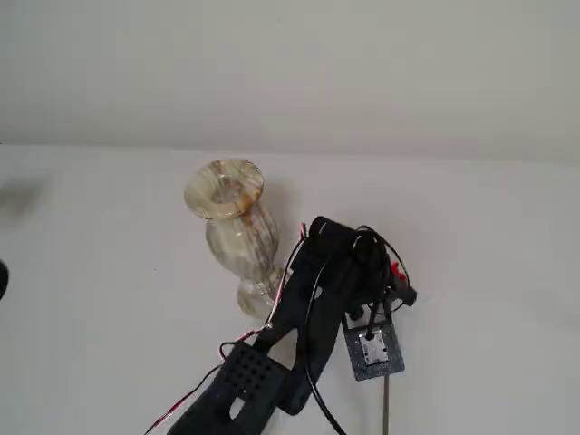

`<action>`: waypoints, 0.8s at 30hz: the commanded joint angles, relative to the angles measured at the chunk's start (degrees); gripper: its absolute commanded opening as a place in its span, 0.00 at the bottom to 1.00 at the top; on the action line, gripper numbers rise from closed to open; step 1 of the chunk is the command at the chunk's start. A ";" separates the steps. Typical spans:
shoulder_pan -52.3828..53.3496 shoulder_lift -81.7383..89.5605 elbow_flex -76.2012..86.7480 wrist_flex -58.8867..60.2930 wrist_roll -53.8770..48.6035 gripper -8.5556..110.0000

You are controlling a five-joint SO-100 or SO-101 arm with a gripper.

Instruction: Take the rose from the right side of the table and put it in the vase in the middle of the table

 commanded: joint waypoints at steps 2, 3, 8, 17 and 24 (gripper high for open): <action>-1.67 -1.49 -2.29 2.29 -2.99 0.25; -1.93 -1.49 -2.20 2.64 -4.04 0.24; -2.99 -0.88 -0.35 3.60 -8.79 0.17; -4.31 1.76 4.31 3.78 -15.73 0.07; -2.11 9.58 3.69 2.90 -10.90 0.07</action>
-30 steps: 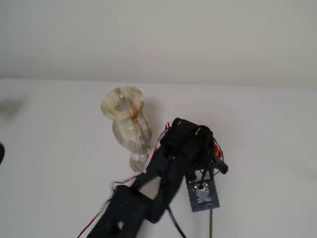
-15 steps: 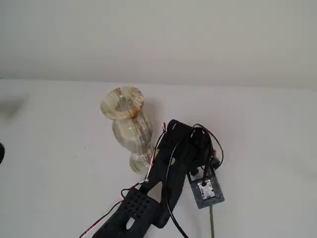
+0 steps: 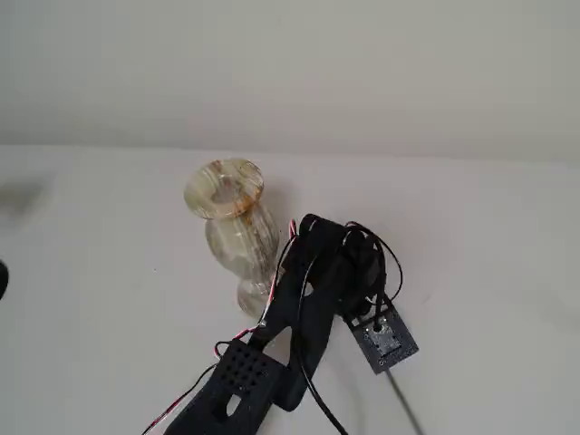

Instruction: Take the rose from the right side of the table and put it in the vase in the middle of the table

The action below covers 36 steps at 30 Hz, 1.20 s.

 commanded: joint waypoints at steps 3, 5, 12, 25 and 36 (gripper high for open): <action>2.72 12.39 -1.41 0.79 7.03 0.07; 4.31 15.29 -5.45 0.79 9.76 0.07; 9.23 30.85 -8.17 -4.22 17.40 0.07; 0.70 53.70 -8.17 -18.28 26.46 0.07; -18.11 63.90 -8.09 -25.40 29.18 0.07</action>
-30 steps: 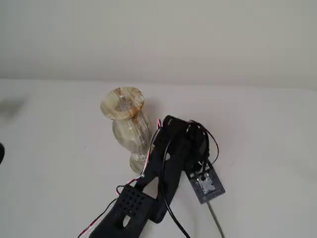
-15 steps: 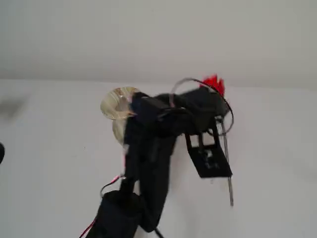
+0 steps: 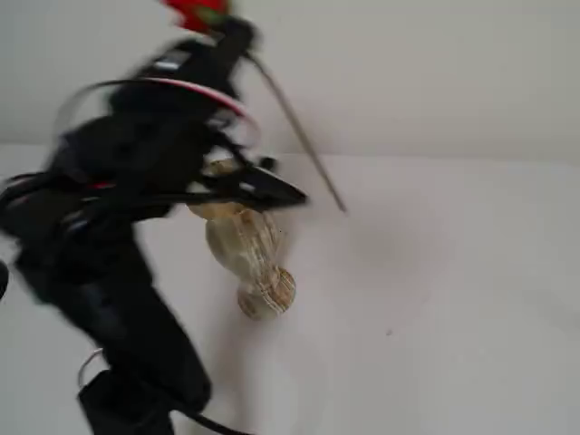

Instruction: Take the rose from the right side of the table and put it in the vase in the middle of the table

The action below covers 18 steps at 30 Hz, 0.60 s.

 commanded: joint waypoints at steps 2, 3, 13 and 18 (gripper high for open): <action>-9.84 4.48 -1.93 -2.55 -0.44 0.07; -11.43 3.78 -2.02 -2.81 -0.88 0.07; -19.07 -3.25 -2.29 -1.41 1.14 0.07; -19.07 -7.82 -2.29 0.53 1.49 0.07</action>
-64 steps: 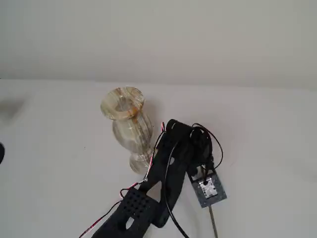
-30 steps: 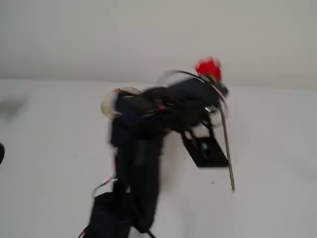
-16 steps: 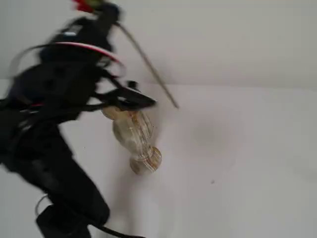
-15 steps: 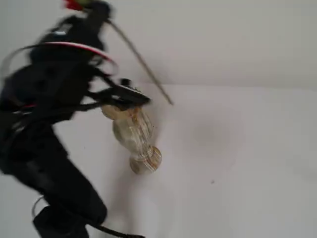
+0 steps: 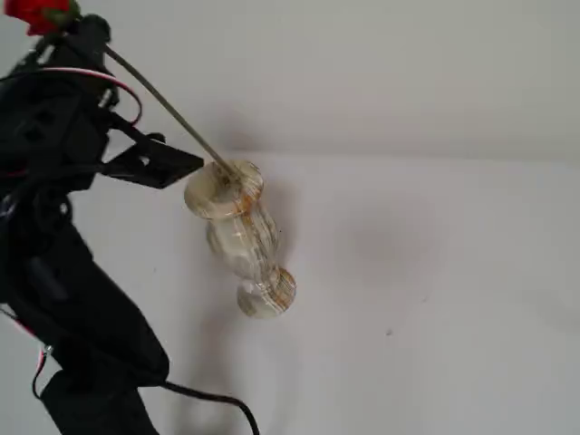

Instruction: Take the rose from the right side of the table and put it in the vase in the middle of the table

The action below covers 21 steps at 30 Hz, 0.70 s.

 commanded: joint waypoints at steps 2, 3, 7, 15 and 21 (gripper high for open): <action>0.35 -2.55 -1.76 1.14 1.76 0.07; 0.79 -3.34 -1.76 1.14 1.93 0.07; 2.64 -6.77 -1.76 1.14 1.58 0.08; 5.19 -6.59 -1.76 2.02 -1.32 0.38; 5.36 -2.81 -1.76 5.01 -7.03 0.47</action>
